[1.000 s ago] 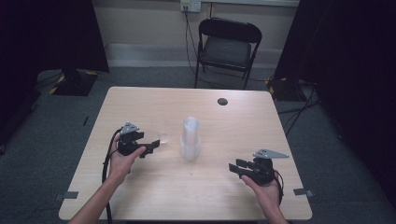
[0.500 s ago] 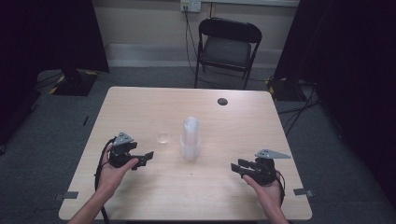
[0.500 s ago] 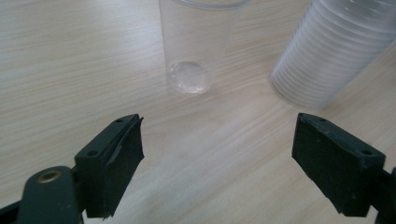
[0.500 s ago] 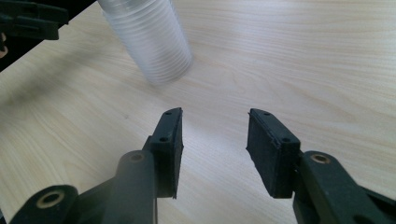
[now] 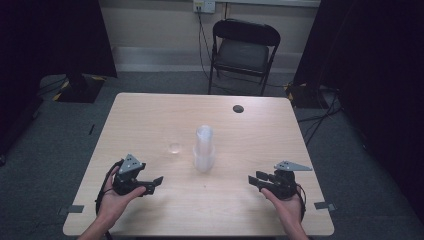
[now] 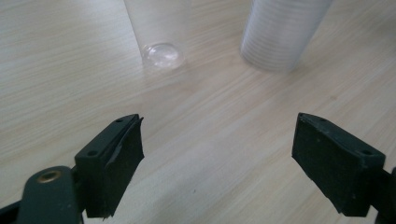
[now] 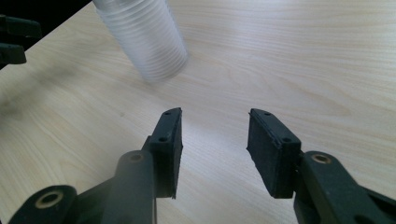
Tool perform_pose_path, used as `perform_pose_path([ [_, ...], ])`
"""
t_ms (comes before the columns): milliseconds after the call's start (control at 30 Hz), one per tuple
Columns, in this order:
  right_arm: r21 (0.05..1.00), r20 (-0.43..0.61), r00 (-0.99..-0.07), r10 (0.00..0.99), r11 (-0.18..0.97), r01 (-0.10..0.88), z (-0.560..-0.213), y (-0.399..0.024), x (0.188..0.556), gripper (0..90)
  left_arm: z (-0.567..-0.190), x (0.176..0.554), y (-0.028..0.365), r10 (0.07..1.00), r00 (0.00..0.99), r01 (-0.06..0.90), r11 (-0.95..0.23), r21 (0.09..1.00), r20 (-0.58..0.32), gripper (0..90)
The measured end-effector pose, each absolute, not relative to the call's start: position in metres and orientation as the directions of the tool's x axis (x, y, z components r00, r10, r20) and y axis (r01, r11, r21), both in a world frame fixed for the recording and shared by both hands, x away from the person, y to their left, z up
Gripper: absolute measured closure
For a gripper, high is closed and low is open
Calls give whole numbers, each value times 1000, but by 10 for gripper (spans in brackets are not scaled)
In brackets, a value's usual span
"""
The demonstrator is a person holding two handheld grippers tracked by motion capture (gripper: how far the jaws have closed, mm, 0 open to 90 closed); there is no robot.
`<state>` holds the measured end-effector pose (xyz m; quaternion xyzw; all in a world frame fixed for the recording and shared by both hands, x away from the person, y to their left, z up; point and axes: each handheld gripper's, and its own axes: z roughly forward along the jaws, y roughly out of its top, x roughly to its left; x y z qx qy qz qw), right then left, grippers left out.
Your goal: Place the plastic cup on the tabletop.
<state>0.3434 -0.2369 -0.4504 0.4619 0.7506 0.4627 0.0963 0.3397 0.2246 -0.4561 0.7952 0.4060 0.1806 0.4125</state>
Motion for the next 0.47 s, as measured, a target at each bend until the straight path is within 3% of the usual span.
perform_pose_path([
  [300, 797, 245, -554, 795, 160, 582, -450, -242, 342, 512, -467, 330, 235, 816, 576, 499, -304, 812, -48, 165],
  [467, 767, 204, -521, 829, 196, 611, -460, -242, 348, 383, -472, 332, 235, 826, 556, 540, -276, 795, -91, 166],
])
